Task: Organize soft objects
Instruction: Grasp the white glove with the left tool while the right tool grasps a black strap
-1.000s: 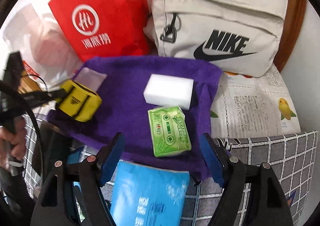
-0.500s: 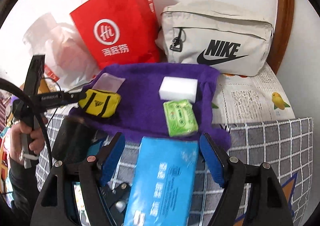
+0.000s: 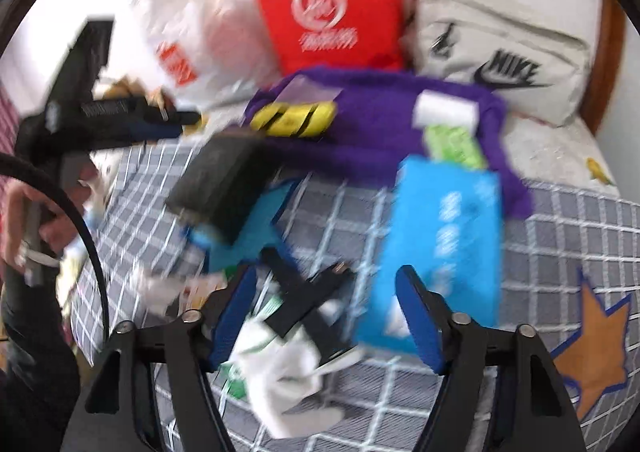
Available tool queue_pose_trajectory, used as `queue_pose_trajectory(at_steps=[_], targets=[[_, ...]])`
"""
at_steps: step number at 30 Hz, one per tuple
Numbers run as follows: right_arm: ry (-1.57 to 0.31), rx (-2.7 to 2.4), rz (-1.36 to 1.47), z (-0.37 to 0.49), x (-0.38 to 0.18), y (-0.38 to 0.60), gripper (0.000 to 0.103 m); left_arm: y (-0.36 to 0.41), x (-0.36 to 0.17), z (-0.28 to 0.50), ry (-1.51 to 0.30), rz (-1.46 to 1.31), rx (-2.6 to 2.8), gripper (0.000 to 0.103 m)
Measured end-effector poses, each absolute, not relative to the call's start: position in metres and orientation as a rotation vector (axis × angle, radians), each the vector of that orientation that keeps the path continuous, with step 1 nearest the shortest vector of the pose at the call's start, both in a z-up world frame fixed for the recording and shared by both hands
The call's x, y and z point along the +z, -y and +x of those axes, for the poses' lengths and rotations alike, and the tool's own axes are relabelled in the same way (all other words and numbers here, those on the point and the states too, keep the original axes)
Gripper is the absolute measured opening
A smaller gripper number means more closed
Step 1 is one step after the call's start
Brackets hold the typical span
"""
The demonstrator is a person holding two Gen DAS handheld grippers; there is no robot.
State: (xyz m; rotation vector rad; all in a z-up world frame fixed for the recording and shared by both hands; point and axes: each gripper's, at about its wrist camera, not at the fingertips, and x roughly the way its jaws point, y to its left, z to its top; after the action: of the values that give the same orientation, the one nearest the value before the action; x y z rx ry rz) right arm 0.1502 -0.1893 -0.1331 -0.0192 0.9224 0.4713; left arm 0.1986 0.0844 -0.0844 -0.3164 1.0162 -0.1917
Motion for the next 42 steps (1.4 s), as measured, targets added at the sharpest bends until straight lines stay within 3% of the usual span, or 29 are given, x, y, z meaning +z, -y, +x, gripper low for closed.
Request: queue_pose_trajectory(at_steps=[5,14,15,19,21,30,32,33,34,37,42], targets=[[-1.013,0.463,-0.050,0.147,-0.164,0.160,0.051,-0.099,-0.091,0.168,-1.005,-0.352,-0.181,0.056],[-1.052,0.355,-0.092,0.157,-0.185,0.140,0.048,-0.108,-0.120,0.135,-1.043,-0.412,-0.186,0.056],[-1.047,0.350,-0.104,0.157,-0.186,0.137,0.034,-0.109,-0.122,0.132,-1.047,-0.420,-0.189,0.056],[-1.039,0.348,-0.153,0.153,-0.189,0.136,0.025,-0.108,-0.128,0.122,-1.046,-0.423,-0.201,0.056],[-1.027,0.359,-0.138,0.147,-0.181,0.143,0.007,-0.108,-0.130,0.119,-1.046,-0.421,-0.200,0.056],[-1.048,0.381,-0.061,0.134,-0.173,0.160,0.011,-0.108,-0.136,0.107,-1.054,-0.431,-0.226,0.056],[-1.048,0.395,-0.047,0.138,-0.172,0.157,0.037,-0.109,-0.137,0.107,-1.056,-0.438,-0.229,0.056],[-1.040,0.402,-0.050,0.140,-0.172,0.153,0.046,-0.109,-0.138,0.107,-1.057,-0.440,-0.229,0.056],[-1.032,0.394,-0.067,0.142,-0.172,0.149,0.048,-0.109,-0.137,0.107,-1.057,-0.440,-0.229,0.056],[-1.044,0.327,-0.164,0.151,-0.184,0.135,0.047,-0.110,-0.136,0.106,-1.051,-0.436,-0.230,0.056],[-1.061,0.351,-0.124,0.156,-0.195,0.139,0.032,-0.113,-0.136,0.106,-1.050,-0.438,-0.230,0.056]])
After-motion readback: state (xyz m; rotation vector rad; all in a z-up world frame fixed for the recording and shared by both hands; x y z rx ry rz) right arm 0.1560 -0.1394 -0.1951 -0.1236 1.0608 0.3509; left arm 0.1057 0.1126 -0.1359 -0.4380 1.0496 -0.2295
